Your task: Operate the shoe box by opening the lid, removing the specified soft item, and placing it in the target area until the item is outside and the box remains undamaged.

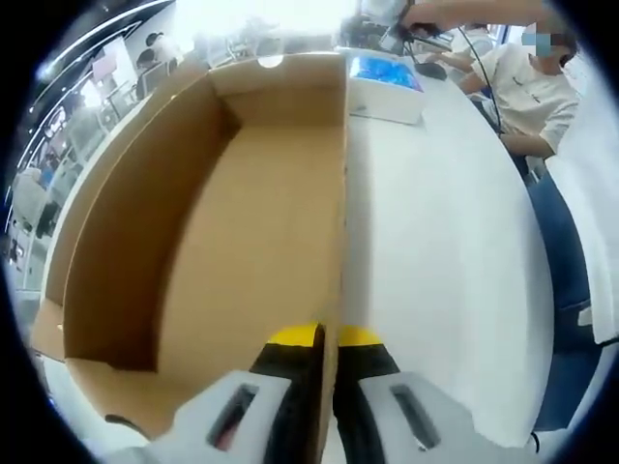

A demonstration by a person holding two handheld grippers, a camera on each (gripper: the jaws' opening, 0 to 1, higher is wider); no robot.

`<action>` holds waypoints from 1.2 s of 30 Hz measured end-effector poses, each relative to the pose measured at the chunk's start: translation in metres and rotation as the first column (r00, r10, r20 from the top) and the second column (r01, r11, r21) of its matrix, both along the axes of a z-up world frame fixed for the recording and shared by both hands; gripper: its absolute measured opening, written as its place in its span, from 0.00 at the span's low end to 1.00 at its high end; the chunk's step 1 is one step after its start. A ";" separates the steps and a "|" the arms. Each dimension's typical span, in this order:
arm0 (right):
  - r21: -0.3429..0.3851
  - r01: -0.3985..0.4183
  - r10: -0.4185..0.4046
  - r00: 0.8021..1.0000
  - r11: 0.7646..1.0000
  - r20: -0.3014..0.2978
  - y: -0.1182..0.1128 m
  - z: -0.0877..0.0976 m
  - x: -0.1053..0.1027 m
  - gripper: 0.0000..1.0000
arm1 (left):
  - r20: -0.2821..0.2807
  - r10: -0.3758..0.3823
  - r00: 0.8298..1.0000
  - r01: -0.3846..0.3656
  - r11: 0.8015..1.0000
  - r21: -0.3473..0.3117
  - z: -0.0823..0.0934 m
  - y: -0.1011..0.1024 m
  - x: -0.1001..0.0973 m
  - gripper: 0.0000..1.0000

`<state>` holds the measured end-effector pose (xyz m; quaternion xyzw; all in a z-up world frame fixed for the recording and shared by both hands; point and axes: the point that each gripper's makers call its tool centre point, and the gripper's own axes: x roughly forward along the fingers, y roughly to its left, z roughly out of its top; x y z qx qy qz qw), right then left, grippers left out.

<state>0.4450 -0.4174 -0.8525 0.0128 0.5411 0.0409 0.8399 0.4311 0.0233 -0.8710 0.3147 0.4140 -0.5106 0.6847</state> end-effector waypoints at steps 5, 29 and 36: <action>-0.006 -0.007 0.007 1.000 1.000 0.010 -0.001 0.002 0.002 0.20 | -0.005 -0.002 1.000 0.002 1.000 -0.001 0.000 0.000 0.000 0.02; -0.017 -0.024 0.025 0.998 1.000 0.050 0.000 0.009 0.010 0.19 | -0.004 0.004 1.000 -0.004 1.000 0.002 0.000 0.000 0.000 0.02; -0.022 -0.023 0.025 0.996 1.000 0.085 0.001 0.020 0.016 0.20 | -0.004 0.003 1.000 -0.003 1.000 0.002 0.000 0.000 0.000 0.02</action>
